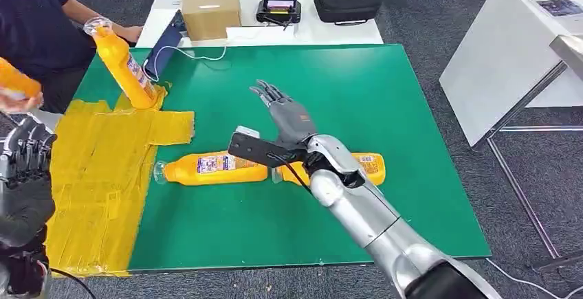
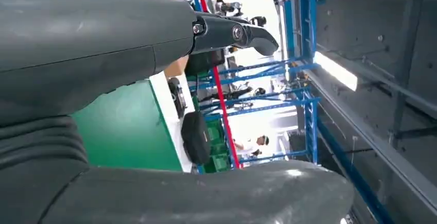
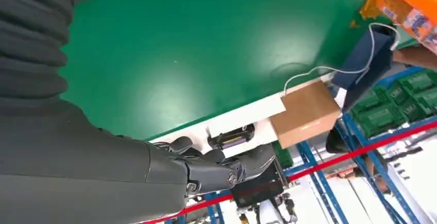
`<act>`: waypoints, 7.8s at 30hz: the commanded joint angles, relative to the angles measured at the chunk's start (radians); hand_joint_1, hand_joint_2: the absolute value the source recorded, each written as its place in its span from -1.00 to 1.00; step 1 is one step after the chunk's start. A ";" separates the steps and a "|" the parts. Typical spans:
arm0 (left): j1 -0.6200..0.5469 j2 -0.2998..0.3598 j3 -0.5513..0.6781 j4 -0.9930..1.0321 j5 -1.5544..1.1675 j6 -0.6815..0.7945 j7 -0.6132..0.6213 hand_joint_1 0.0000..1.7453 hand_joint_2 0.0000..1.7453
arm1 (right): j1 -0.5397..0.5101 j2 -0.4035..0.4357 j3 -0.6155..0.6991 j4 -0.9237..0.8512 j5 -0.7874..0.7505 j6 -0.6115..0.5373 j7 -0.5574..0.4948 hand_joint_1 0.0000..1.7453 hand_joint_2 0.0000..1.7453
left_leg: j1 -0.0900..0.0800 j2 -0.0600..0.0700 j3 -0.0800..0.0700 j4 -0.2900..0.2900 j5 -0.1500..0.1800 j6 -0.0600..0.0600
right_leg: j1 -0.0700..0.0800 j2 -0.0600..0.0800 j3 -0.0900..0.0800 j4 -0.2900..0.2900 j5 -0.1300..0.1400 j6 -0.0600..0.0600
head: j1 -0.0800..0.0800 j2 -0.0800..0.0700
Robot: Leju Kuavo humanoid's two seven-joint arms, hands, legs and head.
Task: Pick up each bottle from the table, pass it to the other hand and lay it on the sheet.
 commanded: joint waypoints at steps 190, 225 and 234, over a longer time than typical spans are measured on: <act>0.065 -0.114 -0.477 -0.098 0.218 0.085 0.077 1.00 1.00 | 0.049 0.067 0.491 0.017 -0.505 0.204 -0.032 1.00 1.00 | -0.002 -0.007 -0.004 0.000 0.005 0.005 | -0.003 -0.004 -0.001 -0.004 0.003 0.005 | 0.000 0.000; 0.021 0.024 -0.398 -0.150 -0.083 0.175 0.092 1.00 1.00 | 0.286 -0.212 -0.070 -0.343 -0.247 -0.022 -0.100 -1.00 -1.00 | -0.002 -0.014 -0.007 0.000 0.006 0.006 | -0.003 -0.011 0.000 -0.005 0.003 0.007 | 0.000 0.000; 0.003 0.033 -0.402 -0.164 -0.187 0.269 0.100 1.00 1.00 | 0.350 -0.222 -0.104 -0.369 -0.214 -0.028 -0.091 -1.00 -1.00 | -0.004 -0.008 -0.009 0.000 0.006 0.006 | -0.003 -0.006 -0.005 -0.004 0.005 0.006 | 0.000 0.000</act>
